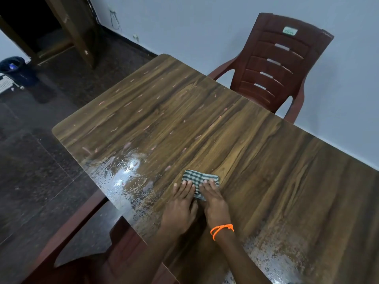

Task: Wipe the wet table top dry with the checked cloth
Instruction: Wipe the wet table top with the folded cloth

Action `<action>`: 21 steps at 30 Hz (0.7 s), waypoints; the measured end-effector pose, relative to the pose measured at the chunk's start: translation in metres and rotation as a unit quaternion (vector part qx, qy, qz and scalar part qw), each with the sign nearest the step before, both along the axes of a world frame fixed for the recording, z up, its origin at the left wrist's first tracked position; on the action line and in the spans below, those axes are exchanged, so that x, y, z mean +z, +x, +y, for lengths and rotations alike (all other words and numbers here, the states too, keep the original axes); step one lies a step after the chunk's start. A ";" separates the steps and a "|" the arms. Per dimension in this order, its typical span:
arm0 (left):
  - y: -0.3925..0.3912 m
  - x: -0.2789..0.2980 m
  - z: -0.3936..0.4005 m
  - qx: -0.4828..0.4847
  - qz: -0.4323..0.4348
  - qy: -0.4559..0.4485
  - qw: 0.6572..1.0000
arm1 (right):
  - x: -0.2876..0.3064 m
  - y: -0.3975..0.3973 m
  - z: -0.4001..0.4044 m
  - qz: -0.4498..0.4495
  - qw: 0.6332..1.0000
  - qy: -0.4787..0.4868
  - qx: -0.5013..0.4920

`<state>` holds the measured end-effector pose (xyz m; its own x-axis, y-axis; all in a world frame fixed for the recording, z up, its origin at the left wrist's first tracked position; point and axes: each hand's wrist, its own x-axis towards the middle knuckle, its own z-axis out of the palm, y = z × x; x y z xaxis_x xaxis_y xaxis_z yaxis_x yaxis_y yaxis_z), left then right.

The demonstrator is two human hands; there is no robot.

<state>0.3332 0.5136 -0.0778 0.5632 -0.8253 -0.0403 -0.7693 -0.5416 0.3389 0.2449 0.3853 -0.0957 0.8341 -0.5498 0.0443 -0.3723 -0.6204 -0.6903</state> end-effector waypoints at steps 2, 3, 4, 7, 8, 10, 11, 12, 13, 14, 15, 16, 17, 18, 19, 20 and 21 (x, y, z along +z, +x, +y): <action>-0.017 0.001 0.016 0.011 0.012 0.001 1.000 | 0.001 -0.014 0.009 0.011 0.999 -0.012 0.031; -0.028 0.003 0.022 0.011 0.022 0.002 1.000 | 0.002 -0.024 0.011 0.016 0.998 -0.022 0.048; -0.038 0.005 0.026 0.007 0.035 0.007 0.999 | 0.003 -0.034 0.012 0.018 0.997 -0.033 0.064; -0.060 0.013 0.023 0.000 0.066 0.027 0.997 | 0.009 -0.058 0.003 0.017 0.995 -0.044 0.090; -0.062 0.015 0.018 0.003 0.073 0.029 0.997 | 0.009 -0.061 -0.003 0.019 0.995 -0.043 0.086; -0.059 0.019 0.006 0.004 0.081 0.041 0.996 | 0.008 -0.059 -0.011 0.022 0.997 -0.033 0.063; -0.055 0.019 -0.001 0.002 0.085 0.049 0.995 | 0.007 -0.053 -0.015 0.020 0.998 -0.026 0.046; -0.049 0.019 -0.006 0.001 0.085 0.054 0.995 | 0.006 -0.046 -0.016 0.017 0.999 -0.019 0.030; -0.042 0.018 -0.010 0.001 0.081 0.056 0.995 | 0.006 -0.038 -0.016 0.014 1.000 -0.013 0.017; -0.033 0.017 -0.012 0.003 0.072 0.059 0.996 | 0.006 -0.029 -0.014 0.012 1.000 -0.008 0.008; -0.024 0.017 -0.011 0.007 0.058 0.062 0.996 | 0.006 -0.020 -0.010 0.009 1.000 -0.005 0.005; -0.015 0.018 -0.008 0.011 0.047 0.064 0.997 | 0.006 -0.011 -0.006 0.006 1.000 -0.005 0.007; -0.008 0.019 -0.002 0.018 0.038 0.063 0.997 | 0.006 -0.004 0.001 0.004 1.000 -0.010 0.014; -0.002 0.021 0.006 0.025 0.031 0.060 0.997 | 0.007 0.003 0.008 0.004 1.000 -0.015 0.025; 0.002 0.021 0.015 0.030 0.024 0.058 0.998 | 0.008 0.007 0.015 0.006 0.999 -0.020 0.036; 0.003 0.021 0.025 0.036 0.019 0.059 0.997 | 0.008 0.009 0.024 0.007 0.999 -0.021 0.047; 0.001 0.020 0.035 0.041 0.017 0.061 0.997 | 0.009 0.009 0.032 0.004 0.998 -0.021 0.058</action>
